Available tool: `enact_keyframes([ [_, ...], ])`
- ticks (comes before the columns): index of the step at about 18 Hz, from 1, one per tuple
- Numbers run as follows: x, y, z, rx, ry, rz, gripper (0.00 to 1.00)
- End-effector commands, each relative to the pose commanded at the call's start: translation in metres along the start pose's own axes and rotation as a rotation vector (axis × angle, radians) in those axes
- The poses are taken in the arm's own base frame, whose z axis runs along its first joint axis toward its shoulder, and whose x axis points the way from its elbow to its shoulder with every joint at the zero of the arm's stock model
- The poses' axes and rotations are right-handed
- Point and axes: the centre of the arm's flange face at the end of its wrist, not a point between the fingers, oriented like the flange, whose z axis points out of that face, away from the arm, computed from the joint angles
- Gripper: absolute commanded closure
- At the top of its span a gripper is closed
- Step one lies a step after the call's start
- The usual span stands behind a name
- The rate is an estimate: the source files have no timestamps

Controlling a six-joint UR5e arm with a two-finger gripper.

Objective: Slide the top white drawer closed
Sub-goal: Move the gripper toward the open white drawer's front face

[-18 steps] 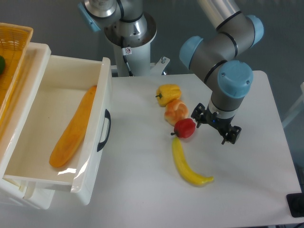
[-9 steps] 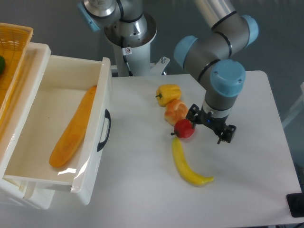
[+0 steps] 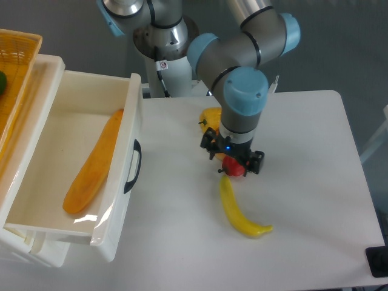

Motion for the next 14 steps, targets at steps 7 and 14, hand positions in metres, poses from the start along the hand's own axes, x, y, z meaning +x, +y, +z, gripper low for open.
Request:
enact_keyframes([
  [7, 0.016, -0.034, -0.009, 0.131, 0.107, -0.155, 0.9],
  [14, 0.03, -0.039, -0.027, 0.146, 0.279, -0.179, 1.0],
])
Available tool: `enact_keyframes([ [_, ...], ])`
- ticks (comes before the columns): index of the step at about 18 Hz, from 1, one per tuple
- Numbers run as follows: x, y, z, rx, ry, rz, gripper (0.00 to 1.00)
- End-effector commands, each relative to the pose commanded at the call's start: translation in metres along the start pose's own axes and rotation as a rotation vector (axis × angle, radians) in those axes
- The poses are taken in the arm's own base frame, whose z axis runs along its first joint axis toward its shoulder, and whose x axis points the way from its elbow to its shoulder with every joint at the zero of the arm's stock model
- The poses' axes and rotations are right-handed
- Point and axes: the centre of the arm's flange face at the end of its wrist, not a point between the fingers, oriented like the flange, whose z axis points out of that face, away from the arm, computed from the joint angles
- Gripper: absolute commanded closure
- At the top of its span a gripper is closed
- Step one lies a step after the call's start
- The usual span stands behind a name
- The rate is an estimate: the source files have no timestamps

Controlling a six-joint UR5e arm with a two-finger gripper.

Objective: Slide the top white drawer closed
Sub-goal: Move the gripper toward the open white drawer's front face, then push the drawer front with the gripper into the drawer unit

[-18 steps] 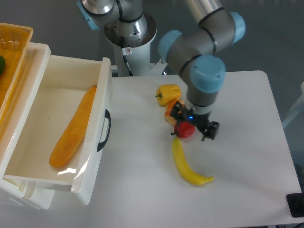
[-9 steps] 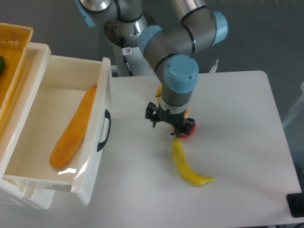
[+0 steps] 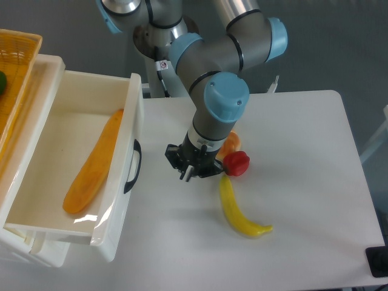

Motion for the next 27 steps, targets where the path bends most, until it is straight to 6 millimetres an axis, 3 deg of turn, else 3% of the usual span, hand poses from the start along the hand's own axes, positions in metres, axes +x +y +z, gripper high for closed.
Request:
enact_keyframes([
  [8, 0.026, -0.006, -0.001, 0.036, 0.108, 0.003, 1.0],
  [19, 0.033, -0.006, 0.007, 0.028, 0.169, -0.008, 1.0],
  [27, 0.054, -0.01, 0.008, 0.018, 0.191, -0.005, 1.0],
])
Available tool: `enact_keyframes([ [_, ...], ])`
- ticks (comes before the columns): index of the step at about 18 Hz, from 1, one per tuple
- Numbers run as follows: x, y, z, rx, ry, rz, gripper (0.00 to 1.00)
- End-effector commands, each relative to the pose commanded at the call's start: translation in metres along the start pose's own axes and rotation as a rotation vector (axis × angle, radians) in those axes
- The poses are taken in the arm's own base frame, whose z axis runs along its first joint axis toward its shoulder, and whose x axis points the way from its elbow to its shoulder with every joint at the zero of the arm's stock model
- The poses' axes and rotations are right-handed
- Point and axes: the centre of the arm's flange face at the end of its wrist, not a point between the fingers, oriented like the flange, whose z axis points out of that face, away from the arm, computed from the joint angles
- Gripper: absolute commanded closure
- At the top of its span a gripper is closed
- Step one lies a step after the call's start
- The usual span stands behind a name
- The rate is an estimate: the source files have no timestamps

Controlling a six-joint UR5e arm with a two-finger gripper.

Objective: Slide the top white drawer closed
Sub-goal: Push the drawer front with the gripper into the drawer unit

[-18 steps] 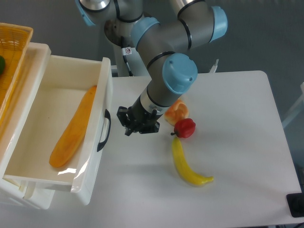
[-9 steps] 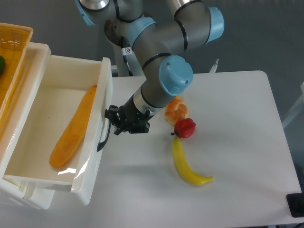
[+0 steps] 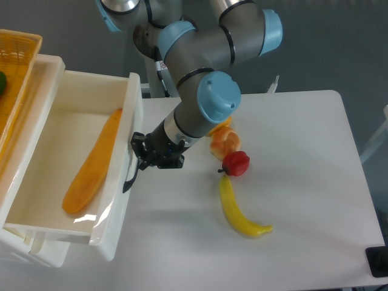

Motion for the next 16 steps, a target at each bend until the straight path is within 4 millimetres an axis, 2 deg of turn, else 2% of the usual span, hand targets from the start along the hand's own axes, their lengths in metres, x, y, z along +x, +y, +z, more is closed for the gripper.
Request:
enact_keyframes([
  [8, 0.024, -0.005, 0.003, 0.008, 0.013, 0.016, 1.0],
  [16, 0.059, -0.016, 0.026, -0.012, 0.034, 0.038, 1.0],
])
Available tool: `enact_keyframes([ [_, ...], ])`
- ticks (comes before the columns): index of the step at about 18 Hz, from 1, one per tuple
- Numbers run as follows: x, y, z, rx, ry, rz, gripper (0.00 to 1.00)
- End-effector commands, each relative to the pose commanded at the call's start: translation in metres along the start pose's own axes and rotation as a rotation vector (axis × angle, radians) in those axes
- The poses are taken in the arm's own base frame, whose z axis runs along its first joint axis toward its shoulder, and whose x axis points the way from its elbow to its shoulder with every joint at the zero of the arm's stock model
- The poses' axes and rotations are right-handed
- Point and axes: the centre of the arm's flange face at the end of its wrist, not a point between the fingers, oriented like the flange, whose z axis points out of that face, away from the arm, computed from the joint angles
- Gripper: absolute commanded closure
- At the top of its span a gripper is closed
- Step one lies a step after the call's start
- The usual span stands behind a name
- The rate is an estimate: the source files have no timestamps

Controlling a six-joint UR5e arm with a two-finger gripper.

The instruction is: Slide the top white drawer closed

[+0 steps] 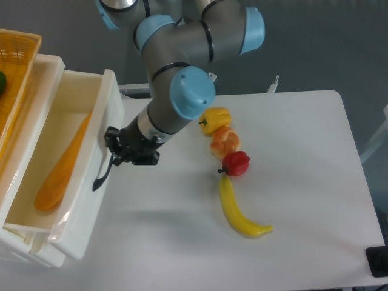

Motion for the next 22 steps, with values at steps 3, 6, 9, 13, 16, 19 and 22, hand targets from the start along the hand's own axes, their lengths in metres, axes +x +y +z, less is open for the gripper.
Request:
enact_keyframes([
  [3, 0.01, -0.003, 0.009, -0.014, 0.003, 0.001, 1.0],
  [6, 0.02, -0.006, 0.016, -0.02, 0.006, 0.012, 1.0],
  [9, 0.036, -0.012, 0.026, -0.019, 0.008, 0.011, 1.0],
  [13, 0.052, -0.02, 0.037, -0.009, -0.004, 0.022, 1.0],
  [16, 0.059, -0.024, 0.049, -0.015, -0.003, 0.033, 1.0],
  [19, 0.059, -0.025, 0.049, -0.015, -0.003, 0.03, 1.0],
  [22, 0.059, -0.025, 0.046, -0.01, -0.006, 0.032, 1.0],
])
